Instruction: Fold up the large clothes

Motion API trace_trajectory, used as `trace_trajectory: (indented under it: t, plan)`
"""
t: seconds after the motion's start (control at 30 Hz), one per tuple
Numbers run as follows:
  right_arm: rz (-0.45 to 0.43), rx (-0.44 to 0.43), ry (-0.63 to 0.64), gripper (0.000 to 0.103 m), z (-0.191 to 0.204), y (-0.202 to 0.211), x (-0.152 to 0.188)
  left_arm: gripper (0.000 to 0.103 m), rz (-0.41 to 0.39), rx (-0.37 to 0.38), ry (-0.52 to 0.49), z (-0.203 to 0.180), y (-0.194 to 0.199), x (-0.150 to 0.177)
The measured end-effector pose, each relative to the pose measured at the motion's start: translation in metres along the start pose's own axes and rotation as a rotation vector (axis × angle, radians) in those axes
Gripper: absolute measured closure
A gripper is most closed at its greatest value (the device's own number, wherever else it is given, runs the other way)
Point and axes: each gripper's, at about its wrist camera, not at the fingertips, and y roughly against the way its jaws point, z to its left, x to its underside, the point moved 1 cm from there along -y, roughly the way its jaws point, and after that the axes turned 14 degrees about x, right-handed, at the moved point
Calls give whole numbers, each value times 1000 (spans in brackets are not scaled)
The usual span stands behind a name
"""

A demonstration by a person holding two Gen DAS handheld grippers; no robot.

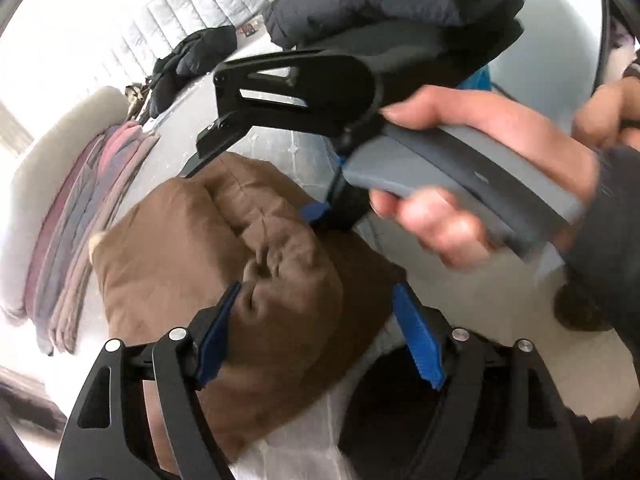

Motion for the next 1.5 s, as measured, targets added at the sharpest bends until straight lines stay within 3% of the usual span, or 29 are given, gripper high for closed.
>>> trace_trajectory:
  t: [0.1, 0.27, 0.4, 0.43, 0.5, 0.6, 0.7, 0.8, 0.87, 0.93, 1.0, 1.03, 1.1, 1.17, 1.27, 1.33, 1.37, 1.4, 1.43, 1.5]
  plan:
    - [23, 135, 90, 10, 22, -11, -13, 31, -49, 47, 69, 11, 31, 22]
    - [23, 278, 155, 10, 47, -34, -39, 31, -137, 139, 257, 58, 74, 59]
    - [34, 385, 270, 9, 68, -54, -57, 31, -205, 137, 376, 97, 96, 88]
    - [43, 408, 323, 14, 76, -59, -56, 31, -210, 124, 400, 107, 98, 96]
    - [35, 508, 411, 68, 88, -71, -48, 31, -213, 107, 457, 125, 99, 109]
    - [-7, 461, 417, 82, 93, -61, -42, 31, -242, 117, 555, 155, 99, 121]
    - [-76, 364, 424, 86, 107, -38, -30, 31, -295, 133, 656, 189, 101, 127]
    - [-113, 311, 448, 86, 111, -14, -22, 31, -362, 157, 719, 210, 111, 133]
    - [-119, 333, 443, 86, 90, -10, -25, 30, -398, 200, 741, 220, 109, 135]
    - [-59, 390, 388, 82, 53, -23, -34, 30, -434, 270, 739, 226, 96, 128]
    - [-30, 315, 298, 70, 21, -21, -35, 30, -425, 326, 732, 225, 78, 121]
    - [-38, 235, 262, 67, 15, -20, -39, 30, -408, 352, 725, 224, 64, 117]
    - [-84, 187, 242, 37, 19, -18, -46, 30, -371, 396, 708, 224, 40, 110]
    - [-108, 150, 230, 19, 28, -22, -59, 30, -327, 420, 707, 222, 18, 108]
    - [-116, 191, 217, 17, 40, -38, -88, 30, -315, 419, 705, 217, 2, 108]
    - [-108, 218, 264, 31, 55, -46, -97, 29, -318, 412, 697, 215, 1, 108]
    - [-121, 240, 333, 62, 68, -42, -92, 28, -319, 407, 690, 215, 1, 107]
    - [-146, 249, 387, 76, 77, -34, -85, 24, -318, 403, 687, 213, 1, 109]
    - [-157, 244, 413, 76, 85, -32, -80, 24, -323, 407, 683, 212, 0, 110]
    - [-176, 343, 449, 77, 83, -24, -70, 23, -335, 426, 677, 210, -4, 113]
